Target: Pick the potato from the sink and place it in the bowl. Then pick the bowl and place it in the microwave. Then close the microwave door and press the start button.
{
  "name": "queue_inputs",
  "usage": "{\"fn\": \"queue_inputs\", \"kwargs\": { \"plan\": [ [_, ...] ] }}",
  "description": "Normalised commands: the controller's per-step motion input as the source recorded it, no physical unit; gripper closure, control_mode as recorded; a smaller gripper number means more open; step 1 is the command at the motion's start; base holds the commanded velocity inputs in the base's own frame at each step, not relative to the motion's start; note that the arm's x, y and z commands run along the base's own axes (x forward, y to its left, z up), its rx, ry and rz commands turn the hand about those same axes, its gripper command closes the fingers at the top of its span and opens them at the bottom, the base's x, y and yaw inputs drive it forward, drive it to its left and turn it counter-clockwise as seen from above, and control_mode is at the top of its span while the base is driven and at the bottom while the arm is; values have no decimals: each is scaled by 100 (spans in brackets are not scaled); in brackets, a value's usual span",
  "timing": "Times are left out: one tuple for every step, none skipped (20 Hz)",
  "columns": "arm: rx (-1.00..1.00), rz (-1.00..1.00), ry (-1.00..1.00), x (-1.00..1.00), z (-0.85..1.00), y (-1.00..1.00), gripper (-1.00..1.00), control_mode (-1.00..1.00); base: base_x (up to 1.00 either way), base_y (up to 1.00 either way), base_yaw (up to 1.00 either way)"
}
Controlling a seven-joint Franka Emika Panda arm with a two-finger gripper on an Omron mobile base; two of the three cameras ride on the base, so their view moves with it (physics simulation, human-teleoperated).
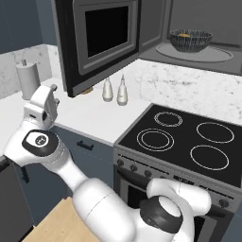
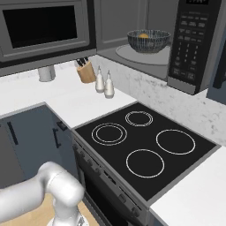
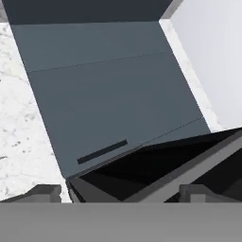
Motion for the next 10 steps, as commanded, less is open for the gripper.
{"fn": "queue_inputs", "kwargs": {
  "plan": [
    [0,-22,-17,19,0,-35,-100,-100,0,0,0],
    [0,-23,-15,21,0,-31,-100,-100,0,0,0],
    [-1,-23,-15,19,0,-34,-100,-100,0,0,0],
    [-1,-23,-15,16,0,-36,-100,-100,0,0,0],
    [-1,-23,-15,16,0,-36,-100,-100,0,0,0],
    [-2,-24,-17,13,0,-34,-100,-100,0,0,0],
    [0,-24,-17,10,0,-34,-100,-100,0,0,0],
    [0,-23,-15,9,0,-31,-100,-100,0,0,0],
    [0,-21,-12,0,21,-29,-100,-100,0,0,0],
    [0,-15,-3,0,33,-32,-100,-100,0,0,0]
  ]
}}
